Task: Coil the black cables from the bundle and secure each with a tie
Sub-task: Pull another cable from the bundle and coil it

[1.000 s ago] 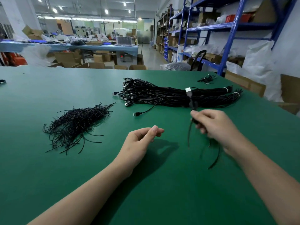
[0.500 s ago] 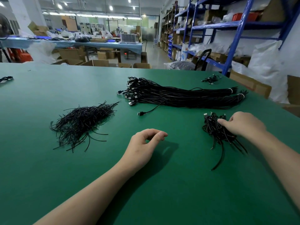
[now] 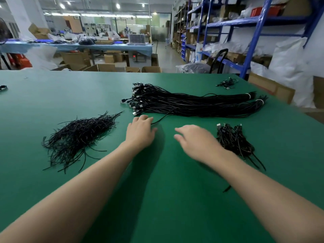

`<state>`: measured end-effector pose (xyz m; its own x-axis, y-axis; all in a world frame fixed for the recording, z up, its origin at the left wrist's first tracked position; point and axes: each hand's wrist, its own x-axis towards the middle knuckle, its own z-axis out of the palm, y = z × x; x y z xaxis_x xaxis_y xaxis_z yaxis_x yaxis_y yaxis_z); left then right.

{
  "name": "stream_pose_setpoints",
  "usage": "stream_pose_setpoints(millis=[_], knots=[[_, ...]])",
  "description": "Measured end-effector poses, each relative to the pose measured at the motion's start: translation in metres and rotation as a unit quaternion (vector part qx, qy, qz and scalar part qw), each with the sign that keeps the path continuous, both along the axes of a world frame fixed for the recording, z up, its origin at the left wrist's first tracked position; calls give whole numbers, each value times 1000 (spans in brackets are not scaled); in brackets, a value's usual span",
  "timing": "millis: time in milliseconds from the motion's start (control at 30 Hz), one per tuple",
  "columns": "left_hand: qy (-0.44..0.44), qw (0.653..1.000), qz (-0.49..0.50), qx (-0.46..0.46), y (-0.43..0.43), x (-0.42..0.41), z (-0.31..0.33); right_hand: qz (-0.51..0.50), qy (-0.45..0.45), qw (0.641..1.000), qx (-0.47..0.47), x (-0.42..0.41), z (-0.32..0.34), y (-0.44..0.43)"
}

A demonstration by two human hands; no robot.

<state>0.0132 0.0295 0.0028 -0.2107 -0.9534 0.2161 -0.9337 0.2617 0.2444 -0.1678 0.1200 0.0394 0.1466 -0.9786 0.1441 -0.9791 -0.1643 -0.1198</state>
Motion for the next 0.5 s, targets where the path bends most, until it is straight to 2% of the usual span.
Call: stream_pose_setpoints(millis=[100, 200, 267, 367, 500], knots=[[-36, 998, 40, -19, -11, -4, -6, 17, -5, 998, 60, 11, -19, -24], [-26, 998, 30, -51, -17, -3, -7, -9, -41, 995, 90, 12, -32, -54], [24, 999, 8, -40, -18, -5, -2, -11, -67, 993, 92, 11, -40, -73], [143, 990, 6, -6, -20, -5, 15, 3, -89, 995, 42, 13, -48, -100], [222, 974, -19, 27, -20, 4, 28, -39, -35, 998, -21, 12, -52, -141]])
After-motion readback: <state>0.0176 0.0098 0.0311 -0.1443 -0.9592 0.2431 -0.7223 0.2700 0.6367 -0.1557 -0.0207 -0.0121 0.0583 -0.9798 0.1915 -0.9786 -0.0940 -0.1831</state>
